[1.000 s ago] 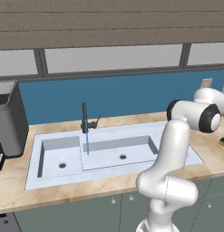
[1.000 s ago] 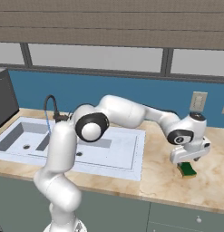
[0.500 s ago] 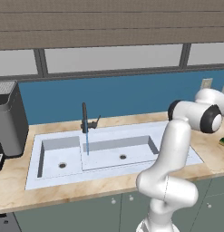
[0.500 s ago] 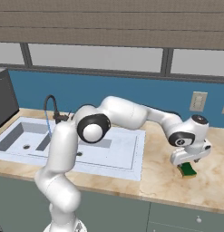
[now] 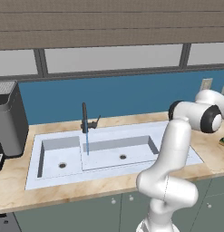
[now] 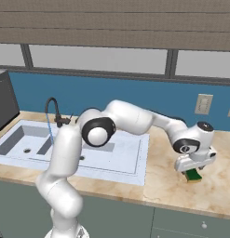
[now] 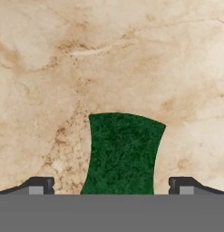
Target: Soak the sponge with water for a few seconds and then drop it inside the sink.
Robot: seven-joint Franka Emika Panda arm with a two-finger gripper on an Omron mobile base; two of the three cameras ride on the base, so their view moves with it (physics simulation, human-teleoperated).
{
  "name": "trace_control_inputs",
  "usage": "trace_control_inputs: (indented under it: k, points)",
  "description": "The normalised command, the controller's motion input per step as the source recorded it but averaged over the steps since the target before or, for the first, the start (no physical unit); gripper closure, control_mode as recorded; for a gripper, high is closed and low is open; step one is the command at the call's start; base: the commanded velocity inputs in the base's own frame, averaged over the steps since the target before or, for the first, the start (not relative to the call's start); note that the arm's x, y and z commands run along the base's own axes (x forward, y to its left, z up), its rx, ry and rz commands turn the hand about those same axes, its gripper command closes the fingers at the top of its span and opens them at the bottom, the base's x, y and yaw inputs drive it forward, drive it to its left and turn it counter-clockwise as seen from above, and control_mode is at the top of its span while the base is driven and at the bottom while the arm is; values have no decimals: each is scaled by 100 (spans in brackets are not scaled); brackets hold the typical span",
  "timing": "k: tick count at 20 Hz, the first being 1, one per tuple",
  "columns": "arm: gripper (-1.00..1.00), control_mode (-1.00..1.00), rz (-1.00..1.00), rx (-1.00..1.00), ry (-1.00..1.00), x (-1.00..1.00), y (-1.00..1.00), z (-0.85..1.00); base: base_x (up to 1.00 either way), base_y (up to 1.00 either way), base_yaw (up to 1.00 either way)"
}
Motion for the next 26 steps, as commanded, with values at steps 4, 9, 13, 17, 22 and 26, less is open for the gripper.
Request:
trace_control_inputs:
  k: [4,9,13,17,22,26]
  points:
    - [-100,-100,-4,0,0,14,1,-29,0,0,0]
    - [-100,-100,-3,0,0,12,0,-25,0,0,0]
    - [-100,-100,-1,0,-1,14,0,-27,0,0,0]
    - [-100,-100,0,0,-4,21,-1,-33,0,0,0]
    - [-100,-100,0,0,-7,18,-6,-34,0,0,0]
    - [-100,-100,0,0,-3,3,-1,-30,0,0,0]
